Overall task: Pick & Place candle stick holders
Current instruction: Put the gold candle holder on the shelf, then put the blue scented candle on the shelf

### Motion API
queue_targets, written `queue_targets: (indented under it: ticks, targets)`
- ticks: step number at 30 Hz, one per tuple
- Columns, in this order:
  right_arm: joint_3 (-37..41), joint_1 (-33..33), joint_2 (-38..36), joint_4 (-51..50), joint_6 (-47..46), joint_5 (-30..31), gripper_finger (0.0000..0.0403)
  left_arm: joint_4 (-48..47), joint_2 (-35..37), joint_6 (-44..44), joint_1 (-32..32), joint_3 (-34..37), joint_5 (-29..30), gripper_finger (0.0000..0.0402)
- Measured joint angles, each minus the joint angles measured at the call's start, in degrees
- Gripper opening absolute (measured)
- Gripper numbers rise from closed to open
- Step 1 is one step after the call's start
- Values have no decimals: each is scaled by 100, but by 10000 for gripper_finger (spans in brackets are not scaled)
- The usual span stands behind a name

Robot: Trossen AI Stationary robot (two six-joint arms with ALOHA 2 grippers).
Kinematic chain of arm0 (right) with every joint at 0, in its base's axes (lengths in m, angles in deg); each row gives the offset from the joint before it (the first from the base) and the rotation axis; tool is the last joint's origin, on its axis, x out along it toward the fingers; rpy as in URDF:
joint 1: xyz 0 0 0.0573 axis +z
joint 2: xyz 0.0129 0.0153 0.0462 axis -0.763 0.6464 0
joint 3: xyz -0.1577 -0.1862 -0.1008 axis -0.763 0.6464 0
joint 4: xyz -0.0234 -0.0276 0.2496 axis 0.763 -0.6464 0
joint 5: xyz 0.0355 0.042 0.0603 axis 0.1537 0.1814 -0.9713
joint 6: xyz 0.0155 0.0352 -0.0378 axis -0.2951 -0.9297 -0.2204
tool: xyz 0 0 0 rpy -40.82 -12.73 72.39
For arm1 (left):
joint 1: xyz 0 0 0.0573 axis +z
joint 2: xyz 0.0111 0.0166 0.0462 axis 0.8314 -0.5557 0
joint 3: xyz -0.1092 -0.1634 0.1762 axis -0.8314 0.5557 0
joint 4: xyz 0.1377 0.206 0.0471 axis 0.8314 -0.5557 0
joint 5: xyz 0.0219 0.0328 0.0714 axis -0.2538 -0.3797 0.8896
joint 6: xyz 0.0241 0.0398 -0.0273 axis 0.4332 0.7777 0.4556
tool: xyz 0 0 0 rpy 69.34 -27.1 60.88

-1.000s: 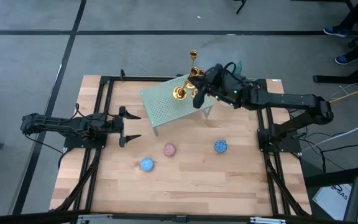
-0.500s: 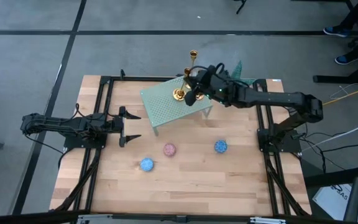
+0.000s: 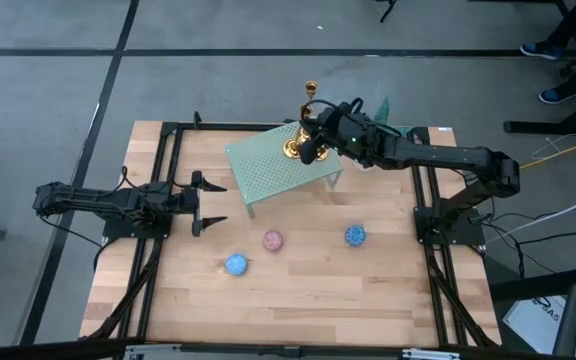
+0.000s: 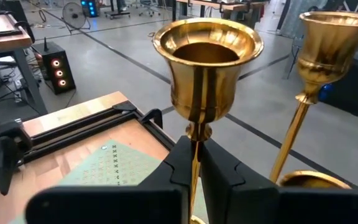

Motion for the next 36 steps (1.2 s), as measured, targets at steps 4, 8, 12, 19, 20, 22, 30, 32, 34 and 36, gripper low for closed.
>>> queue_targets:
  ticks: [4,8,12,19,20,22,30,32,34,36]
  targets:
    - [0,0,0,-2,4,-35,27,1,0,-1,0,1,0,400]
    - [2,0,1,7,2,-197,51,2,-1,0,0,-1,0,400]
    - [4,0,11,49,3,-218,71,1,-1,-1,0,0,0,400]
    - [4,0,11,64,4,-395,97,0,-1,-1,-1,0,0,400]
    - [4,0,11,67,3,-450,102,0,-1,0,-1,0,0,400]
    - [4,2,11,82,-1,-461,112,0,-1,-1,0,1,0,400]
    - [4,17,11,83,-105,-889,154,2,1,-1,0,1,0,400]
    - [4,20,11,83,-170,-1064,164,2,-1,1,-2,1,0,400]
    - [4,20,11,83,-169,-1227,176,1,-1,0,0,0,0,400]
    - [6,20,11,84,-168,-1397,188,2,-1,-1,-1,1,0,400]
